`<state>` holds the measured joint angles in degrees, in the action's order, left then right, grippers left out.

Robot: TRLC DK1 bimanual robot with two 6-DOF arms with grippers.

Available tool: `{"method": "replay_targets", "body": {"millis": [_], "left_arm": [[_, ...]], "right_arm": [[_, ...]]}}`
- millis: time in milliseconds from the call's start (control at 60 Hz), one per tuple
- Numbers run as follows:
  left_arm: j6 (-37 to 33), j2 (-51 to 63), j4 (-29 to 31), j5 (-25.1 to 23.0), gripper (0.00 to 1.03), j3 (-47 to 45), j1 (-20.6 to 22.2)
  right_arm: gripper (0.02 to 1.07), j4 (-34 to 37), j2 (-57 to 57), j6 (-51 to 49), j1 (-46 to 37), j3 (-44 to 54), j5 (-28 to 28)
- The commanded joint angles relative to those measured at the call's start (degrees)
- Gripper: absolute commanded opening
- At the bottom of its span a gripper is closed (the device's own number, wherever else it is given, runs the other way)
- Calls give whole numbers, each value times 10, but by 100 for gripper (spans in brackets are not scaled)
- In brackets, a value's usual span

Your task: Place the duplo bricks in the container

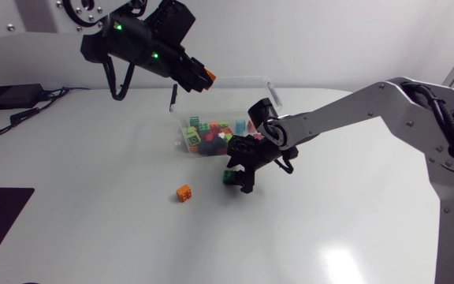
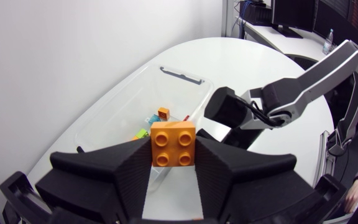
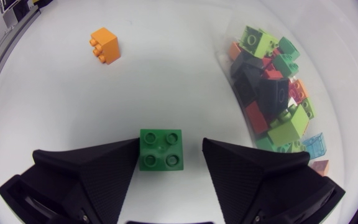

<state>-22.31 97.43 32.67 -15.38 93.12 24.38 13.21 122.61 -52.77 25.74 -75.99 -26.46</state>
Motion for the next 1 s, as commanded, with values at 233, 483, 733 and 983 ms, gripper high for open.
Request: {"method": "replay_targets", "body": {"millis": [233, 483, 733, 983], "left_arm": [[31, 116, -30, -8, 36, 99, -24], [45, 152, -45, 32, 98, 127, -25], [45, 103, -81, 61, 98, 72, -29], [-2, -28, -34, 85, 98, -51, -15]], "right_arm": [[28, 34, -68, -15, 7, 66, 5], [28, 48, -213, 0, -2, 138, 7], [28, 73, -343, 35, -31, 143, 7], [28, 25, -358, 105, -52, 97, 24]]}}
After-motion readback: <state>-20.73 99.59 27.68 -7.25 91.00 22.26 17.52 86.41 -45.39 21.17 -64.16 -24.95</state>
